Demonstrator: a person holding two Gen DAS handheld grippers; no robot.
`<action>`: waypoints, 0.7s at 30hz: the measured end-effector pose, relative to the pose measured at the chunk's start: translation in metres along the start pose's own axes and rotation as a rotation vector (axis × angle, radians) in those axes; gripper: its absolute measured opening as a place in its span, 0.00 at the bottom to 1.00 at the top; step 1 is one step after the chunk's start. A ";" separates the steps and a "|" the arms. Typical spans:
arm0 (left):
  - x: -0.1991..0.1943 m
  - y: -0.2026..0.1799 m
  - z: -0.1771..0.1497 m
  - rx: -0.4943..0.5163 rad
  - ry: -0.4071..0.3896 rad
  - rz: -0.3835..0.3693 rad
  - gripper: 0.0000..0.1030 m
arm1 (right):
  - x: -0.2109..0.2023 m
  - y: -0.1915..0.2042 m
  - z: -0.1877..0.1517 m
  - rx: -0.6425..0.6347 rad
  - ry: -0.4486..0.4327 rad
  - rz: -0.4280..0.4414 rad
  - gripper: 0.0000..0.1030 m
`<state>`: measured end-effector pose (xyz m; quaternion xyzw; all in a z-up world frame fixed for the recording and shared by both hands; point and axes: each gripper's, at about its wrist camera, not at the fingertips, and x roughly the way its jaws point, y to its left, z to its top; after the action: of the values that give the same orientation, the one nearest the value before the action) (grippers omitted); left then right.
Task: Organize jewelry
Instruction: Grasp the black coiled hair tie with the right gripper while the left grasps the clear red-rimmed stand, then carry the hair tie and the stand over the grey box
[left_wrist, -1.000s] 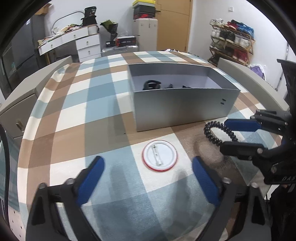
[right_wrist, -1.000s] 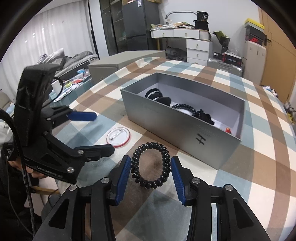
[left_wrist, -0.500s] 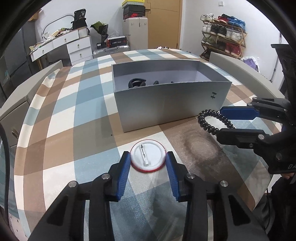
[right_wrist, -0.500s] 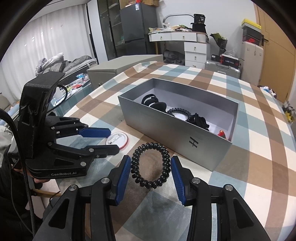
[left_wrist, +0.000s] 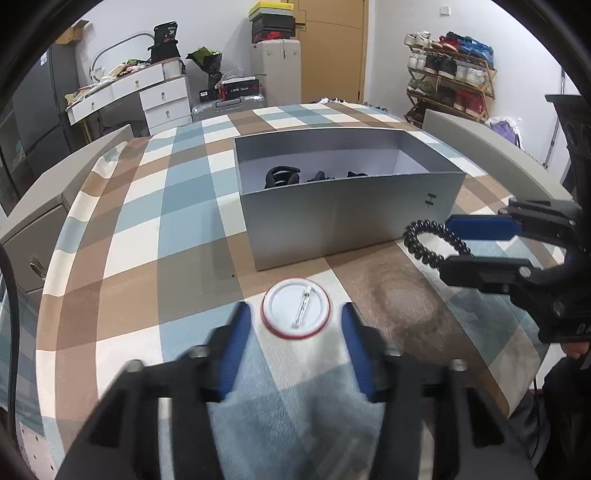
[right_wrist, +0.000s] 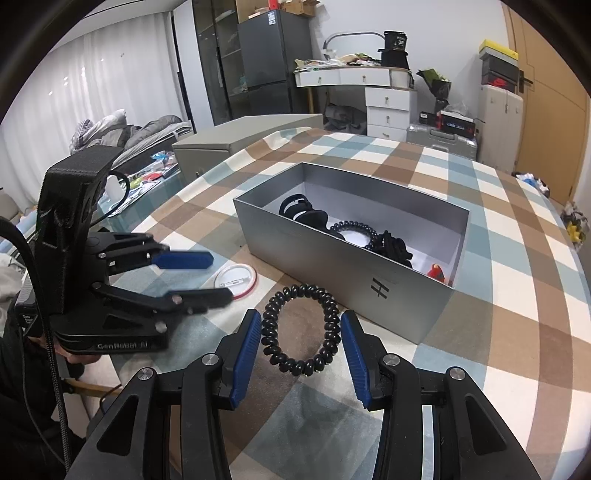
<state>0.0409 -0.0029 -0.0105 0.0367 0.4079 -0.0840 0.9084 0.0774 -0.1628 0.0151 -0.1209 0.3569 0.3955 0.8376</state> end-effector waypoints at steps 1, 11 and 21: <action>0.003 -0.001 0.001 0.005 0.010 0.004 0.45 | 0.000 0.000 0.000 0.000 0.001 0.000 0.42; 0.008 -0.005 0.004 0.025 0.031 0.003 0.35 | -0.001 0.000 -0.001 -0.001 -0.005 -0.001 0.42; -0.021 -0.014 0.009 0.036 -0.074 -0.022 0.35 | -0.016 -0.002 0.004 0.012 -0.073 0.006 0.42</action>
<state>0.0316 -0.0148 0.0113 0.0454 0.3728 -0.1027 0.9211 0.0742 -0.1715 0.0290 -0.1004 0.3288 0.3999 0.8496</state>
